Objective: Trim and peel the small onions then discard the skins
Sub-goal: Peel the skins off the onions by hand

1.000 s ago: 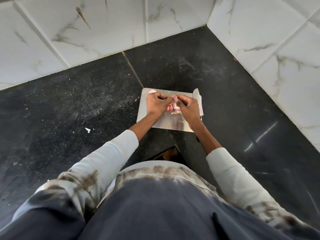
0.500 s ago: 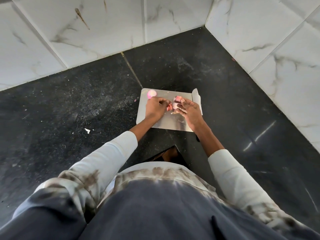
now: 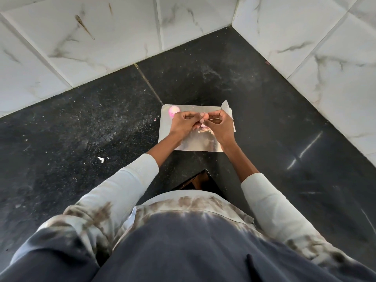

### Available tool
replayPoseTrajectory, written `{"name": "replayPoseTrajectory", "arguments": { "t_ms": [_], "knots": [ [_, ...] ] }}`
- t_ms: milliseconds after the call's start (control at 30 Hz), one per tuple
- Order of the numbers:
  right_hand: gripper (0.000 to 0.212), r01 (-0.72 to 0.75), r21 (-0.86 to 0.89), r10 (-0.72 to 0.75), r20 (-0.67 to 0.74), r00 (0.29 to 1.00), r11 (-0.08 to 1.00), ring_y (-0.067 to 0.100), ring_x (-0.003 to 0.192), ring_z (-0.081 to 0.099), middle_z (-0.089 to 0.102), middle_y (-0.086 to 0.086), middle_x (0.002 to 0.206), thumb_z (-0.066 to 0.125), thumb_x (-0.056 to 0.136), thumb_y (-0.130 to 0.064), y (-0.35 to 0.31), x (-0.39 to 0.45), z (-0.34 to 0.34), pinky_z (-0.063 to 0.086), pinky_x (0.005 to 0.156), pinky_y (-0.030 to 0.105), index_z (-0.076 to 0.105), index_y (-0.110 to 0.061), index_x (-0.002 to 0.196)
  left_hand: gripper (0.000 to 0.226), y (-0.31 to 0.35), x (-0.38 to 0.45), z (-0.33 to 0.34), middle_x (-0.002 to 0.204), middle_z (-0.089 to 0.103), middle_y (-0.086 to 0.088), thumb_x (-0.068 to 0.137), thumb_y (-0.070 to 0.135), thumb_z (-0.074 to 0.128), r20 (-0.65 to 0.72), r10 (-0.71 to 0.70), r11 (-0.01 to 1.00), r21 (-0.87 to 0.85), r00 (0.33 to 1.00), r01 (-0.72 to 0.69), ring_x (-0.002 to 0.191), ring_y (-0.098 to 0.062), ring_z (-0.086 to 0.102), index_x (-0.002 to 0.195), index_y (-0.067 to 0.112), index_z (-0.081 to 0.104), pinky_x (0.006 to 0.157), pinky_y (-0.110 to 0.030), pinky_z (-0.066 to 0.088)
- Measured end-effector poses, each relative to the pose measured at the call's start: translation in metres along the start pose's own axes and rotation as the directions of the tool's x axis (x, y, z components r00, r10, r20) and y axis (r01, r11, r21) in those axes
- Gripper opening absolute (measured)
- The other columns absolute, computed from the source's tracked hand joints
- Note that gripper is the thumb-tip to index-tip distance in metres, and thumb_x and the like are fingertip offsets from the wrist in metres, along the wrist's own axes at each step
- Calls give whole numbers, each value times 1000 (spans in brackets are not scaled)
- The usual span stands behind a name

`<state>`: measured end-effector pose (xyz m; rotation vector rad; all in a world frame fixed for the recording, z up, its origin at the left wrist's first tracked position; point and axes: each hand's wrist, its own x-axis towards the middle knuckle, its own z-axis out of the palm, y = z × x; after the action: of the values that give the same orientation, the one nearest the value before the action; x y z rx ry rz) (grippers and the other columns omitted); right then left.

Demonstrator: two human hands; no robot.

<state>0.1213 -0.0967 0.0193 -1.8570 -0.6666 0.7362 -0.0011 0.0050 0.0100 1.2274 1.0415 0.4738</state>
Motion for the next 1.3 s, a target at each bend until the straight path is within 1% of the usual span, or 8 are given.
{"name": "replayPoseTrajectory", "arguments": {
  "t_ms": [267, 433, 567, 700, 833, 1000, 1167, 1300],
  "knots": [
    [28, 82, -75, -86, -54, 995, 994, 19, 86, 77, 78, 3, 96, 91, 84, -22, 2, 1, 3, 66, 84, 33, 73, -8, 100, 32, 3, 5, -9, 107, 84, -6, 78, 26, 92, 55, -25, 999, -31, 998, 26, 104, -27, 80, 107, 13, 86, 104, -52, 60],
    [34, 131, -108, -137, -47, 989, 985, 11, 95, 77, 79, -1, 106, 90, 85, -22, 4, 3, 4, 64, 93, 32, 76, -14, 116, 29, 8, 3, -10, 105, 84, -5, 84, 20, 88, 42, 15, 1000, 13, 999, -15, 101, -24, 81, 111, 10, 85, 100, -49, 63],
    [27, 147, -90, -152, -50, 987, 985, 11, 90, 77, 80, -3, 100, 89, 87, -23, 2, 2, 2, 65, 92, 33, 79, -13, 110, 25, 6, 2, -9, 109, 83, -6, 92, 12, 83, 15, 93, 993, 70, 996, -94, 98, -20, 81, 117, 8, 82, 98, -44, 64],
    [23, 156, -78, -161, -53, 986, 985, 10, 88, 77, 80, -4, 98, 87, 88, -23, -2, 3, 3, 65, 90, 30, 79, -12, 106, 21, 1, 2, -7, 109, 83, -7, 96, 12, 79, -56, 95, 993, 71, 994, -91, 96, -20, 81, 117, 8, 82, 97, -43, 65],
    [24, 164, -103, -171, -57, 984, 981, 10, 87, 77, 80, -2, 98, 87, 88, -24, -3, 3, 5, 65, 88, 28, 78, -11, 106, 22, 2, -1, -4, 104, 83, -8, 94, 17, 82, -84, 82, 996, 39, 993, -79, 93, -23, 82, 114, 8, 83, 95, -46, 65],
    [20, 216, -171, -227, -49, 973, 961, 9, 83, 75, 78, -3, 94, 87, 88, -26, -2, 3, 4, 63, 80, 21, 77, -13, 99, 21, 4, -5, -3, 98, 84, -6, 90, 19, 86, -92, 132, 985, 127, 987, -119, 88, -21, 82, 109, 8, 85, 89, -44, 67],
    [23, 244, -215, -263, -64, 963, 946, 9, 76, 70, 74, -9, 84, 84, 89, -39, -4, -1, 6, 56, 70, 16, 76, -17, 88, 12, 8, -14, 3, 89, 82, 2, 90, 13, 85, -85, 236, 957, 195, 968, -216, 79, -15, 80, 101, 10, 85, 79, -34, 68],
    [22, 254, -219, -272, -57, 961, 942, 6, 71, 69, 73, -8, 80, 88, 86, -36, -3, 0, 3, 51, 64, 14, 77, -17, 86, 12, 6, -19, 5, 86, 80, 5, 90, 13, 86, -78, 298, 936, 218, 951, -276, 77, -8, 78, 101, 10, 84, 74, -23, 65]
  ]
}}
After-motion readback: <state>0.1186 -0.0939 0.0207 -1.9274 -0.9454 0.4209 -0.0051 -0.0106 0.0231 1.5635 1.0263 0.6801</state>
